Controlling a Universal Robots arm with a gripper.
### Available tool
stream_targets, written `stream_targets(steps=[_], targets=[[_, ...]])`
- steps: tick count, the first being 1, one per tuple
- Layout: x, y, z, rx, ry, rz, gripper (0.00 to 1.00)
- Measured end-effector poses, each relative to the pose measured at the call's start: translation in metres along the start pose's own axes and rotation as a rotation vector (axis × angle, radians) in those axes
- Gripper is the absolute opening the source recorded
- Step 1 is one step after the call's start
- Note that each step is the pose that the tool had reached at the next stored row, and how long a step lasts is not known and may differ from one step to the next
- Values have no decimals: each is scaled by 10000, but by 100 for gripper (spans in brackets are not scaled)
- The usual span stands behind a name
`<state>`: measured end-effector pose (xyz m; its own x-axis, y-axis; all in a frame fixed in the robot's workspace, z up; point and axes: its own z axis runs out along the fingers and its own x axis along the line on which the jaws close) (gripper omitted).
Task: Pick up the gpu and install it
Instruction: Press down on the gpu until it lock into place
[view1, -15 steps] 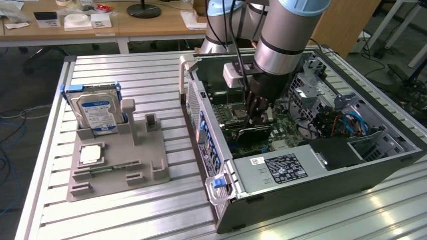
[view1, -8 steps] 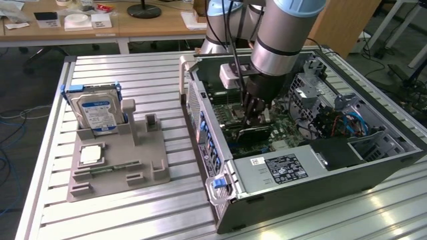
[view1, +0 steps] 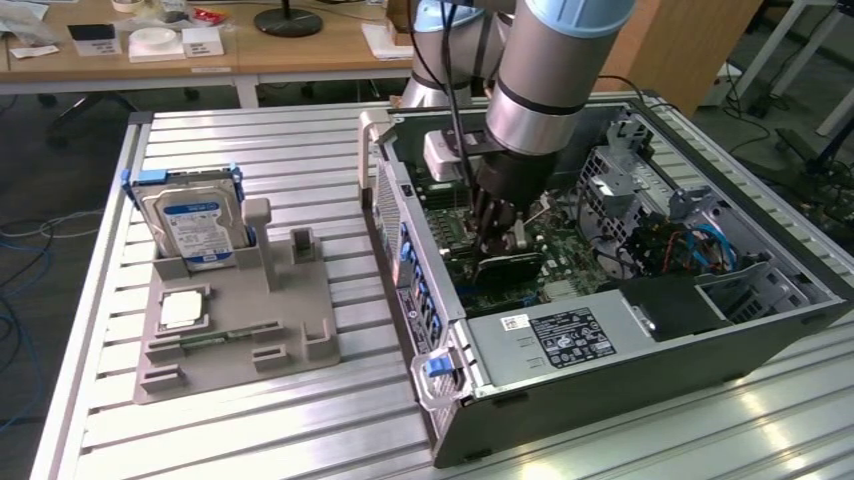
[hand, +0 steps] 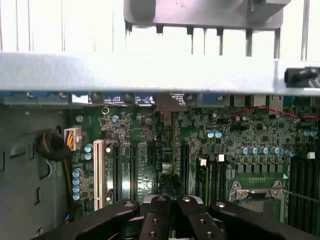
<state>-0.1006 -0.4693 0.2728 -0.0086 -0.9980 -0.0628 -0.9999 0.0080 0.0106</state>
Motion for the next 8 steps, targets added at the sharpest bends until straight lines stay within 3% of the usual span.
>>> stream_targets(steps=[8], targets=[[-7,64,72,0,0,-1,11]])
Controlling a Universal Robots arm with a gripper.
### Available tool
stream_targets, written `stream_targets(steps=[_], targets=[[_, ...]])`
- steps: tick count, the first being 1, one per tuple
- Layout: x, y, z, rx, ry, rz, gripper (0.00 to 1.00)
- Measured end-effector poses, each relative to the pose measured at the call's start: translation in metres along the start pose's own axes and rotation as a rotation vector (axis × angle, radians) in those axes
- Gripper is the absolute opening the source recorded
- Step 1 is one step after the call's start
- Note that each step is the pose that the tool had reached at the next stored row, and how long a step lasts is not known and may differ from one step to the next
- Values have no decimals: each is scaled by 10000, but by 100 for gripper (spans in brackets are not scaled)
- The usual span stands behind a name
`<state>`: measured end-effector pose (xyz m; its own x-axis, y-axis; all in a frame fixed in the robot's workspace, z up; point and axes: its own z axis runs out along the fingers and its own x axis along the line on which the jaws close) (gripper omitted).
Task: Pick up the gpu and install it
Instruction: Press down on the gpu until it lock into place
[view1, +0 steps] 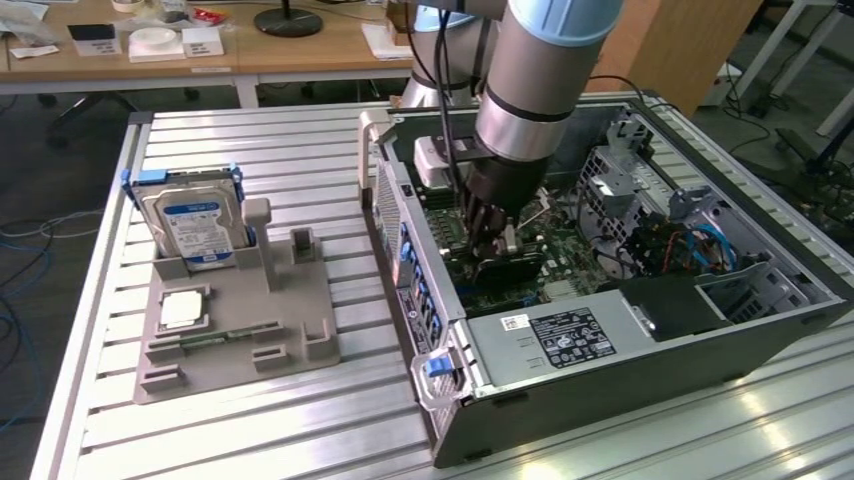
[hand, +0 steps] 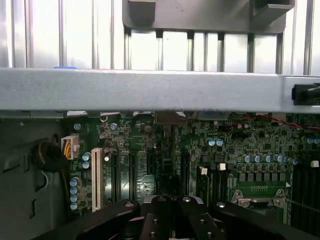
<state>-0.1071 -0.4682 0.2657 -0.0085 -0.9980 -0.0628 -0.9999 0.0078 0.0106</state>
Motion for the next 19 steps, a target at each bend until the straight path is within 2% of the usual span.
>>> stream_targets(steps=[4,8,16,17,19], targets=[[-14,3,30,-9,18,0,11],[-20,5,59,-5,8,-1,11],[-22,7,55,-56,83,5,11],[-20,7,54,-61,67,4,11],[-27,6,51,-40,-26,5,11]])
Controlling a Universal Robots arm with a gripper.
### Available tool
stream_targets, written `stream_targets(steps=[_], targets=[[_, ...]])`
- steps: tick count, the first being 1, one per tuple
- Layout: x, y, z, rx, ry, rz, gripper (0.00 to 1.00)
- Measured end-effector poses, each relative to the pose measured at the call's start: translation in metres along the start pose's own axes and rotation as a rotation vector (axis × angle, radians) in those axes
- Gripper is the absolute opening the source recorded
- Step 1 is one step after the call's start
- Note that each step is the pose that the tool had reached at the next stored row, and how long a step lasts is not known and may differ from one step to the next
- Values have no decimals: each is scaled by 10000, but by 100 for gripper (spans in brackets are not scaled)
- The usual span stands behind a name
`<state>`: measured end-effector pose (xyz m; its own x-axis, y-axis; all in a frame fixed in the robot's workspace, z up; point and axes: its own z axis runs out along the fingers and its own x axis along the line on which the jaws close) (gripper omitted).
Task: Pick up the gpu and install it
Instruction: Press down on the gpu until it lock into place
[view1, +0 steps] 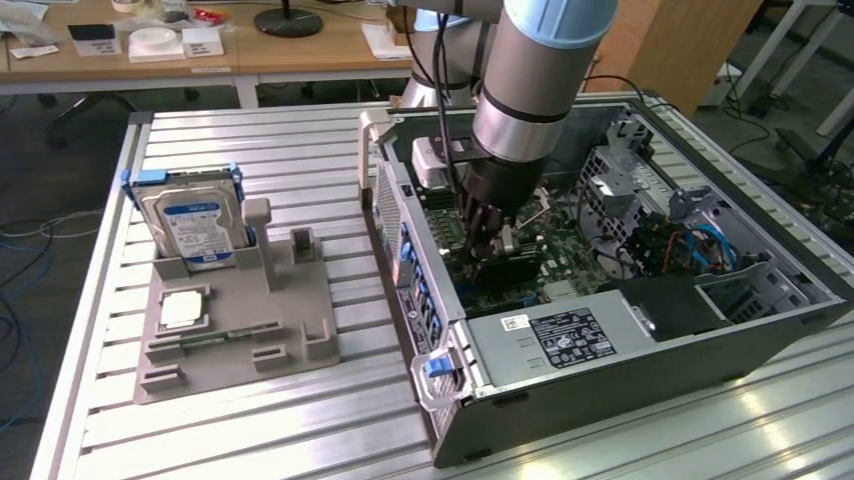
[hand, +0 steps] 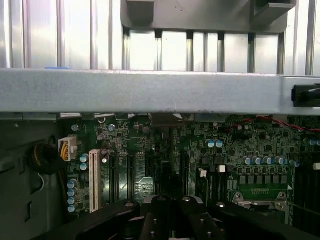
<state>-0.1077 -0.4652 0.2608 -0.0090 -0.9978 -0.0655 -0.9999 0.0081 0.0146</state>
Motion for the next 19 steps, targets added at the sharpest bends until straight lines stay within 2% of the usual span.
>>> stream_targets(steps=[1,4,6,8,15,19], targets=[[3,2,-3,14,-52,-1,11],[-2,0,-34,35,-151,-7,11],[-1,3,-84,21,-146,-4,11],[-3,2,-111,23,-169,-6,11],[6,26,-114,22,-174,-6,11],[48,33,-118,21,-174,-7,11]])
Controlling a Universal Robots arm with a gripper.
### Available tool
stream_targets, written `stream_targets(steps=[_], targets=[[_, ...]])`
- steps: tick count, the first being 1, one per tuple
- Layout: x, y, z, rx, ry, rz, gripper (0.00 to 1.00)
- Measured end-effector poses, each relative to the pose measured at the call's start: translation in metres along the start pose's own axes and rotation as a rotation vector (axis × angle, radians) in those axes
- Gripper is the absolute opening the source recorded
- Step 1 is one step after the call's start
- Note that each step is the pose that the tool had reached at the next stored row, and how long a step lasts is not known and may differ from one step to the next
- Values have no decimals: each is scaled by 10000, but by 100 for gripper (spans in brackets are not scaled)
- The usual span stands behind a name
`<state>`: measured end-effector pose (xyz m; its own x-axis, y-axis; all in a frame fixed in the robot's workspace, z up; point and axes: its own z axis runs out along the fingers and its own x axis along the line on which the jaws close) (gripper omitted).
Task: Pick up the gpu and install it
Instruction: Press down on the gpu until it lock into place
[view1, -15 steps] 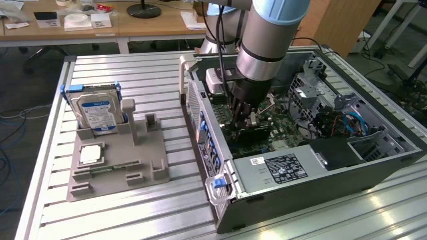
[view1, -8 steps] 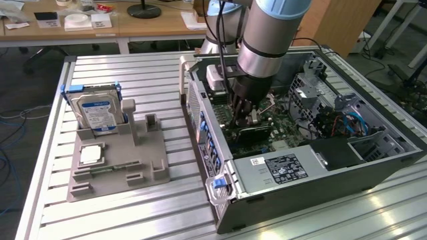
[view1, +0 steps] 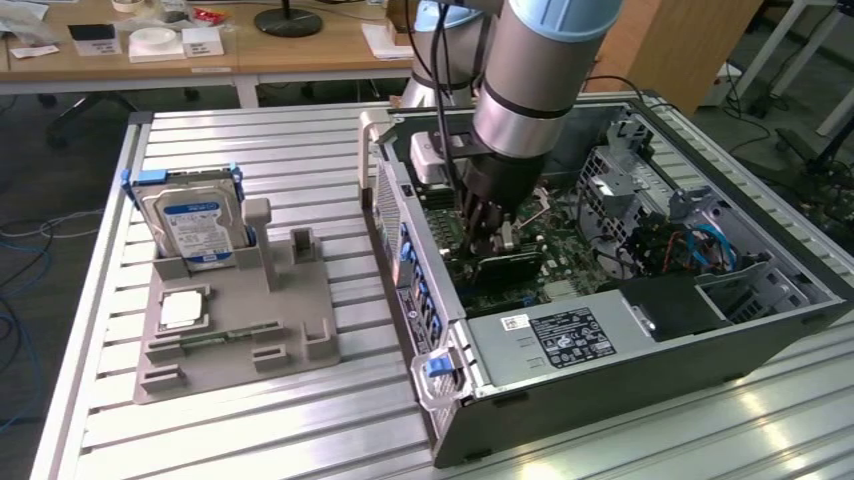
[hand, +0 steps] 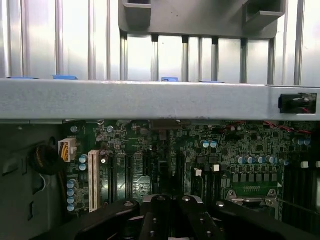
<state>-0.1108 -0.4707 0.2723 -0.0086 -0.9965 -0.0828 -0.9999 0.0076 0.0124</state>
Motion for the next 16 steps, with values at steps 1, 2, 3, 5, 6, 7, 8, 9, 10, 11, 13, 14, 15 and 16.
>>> stream_targets(steps=[1,2,3,5,6,7,8,9,10,11,13,14,15,16], targets=[[13,0,-3,0,0,0,11],[26,0,-6,0,1,1,11],[39,0,-7,0,0,0,11],[56,11,-9,0,1,3,11],[59,28,-9,1,1,1,11],[61,48,-8,0,0,0,11],[61,71,-7,0,1,1,11],[62,96,-6,1,0,0,11],[65,118,-6,1,1,1,11],[77,128,-7,0,2,2,11],[118,134,-10,-1,3,0,11],[139,137,-12,0,2,0,11],[156,141,-13,0,4,0,11],[166,151,-14,0,3,2,11]])
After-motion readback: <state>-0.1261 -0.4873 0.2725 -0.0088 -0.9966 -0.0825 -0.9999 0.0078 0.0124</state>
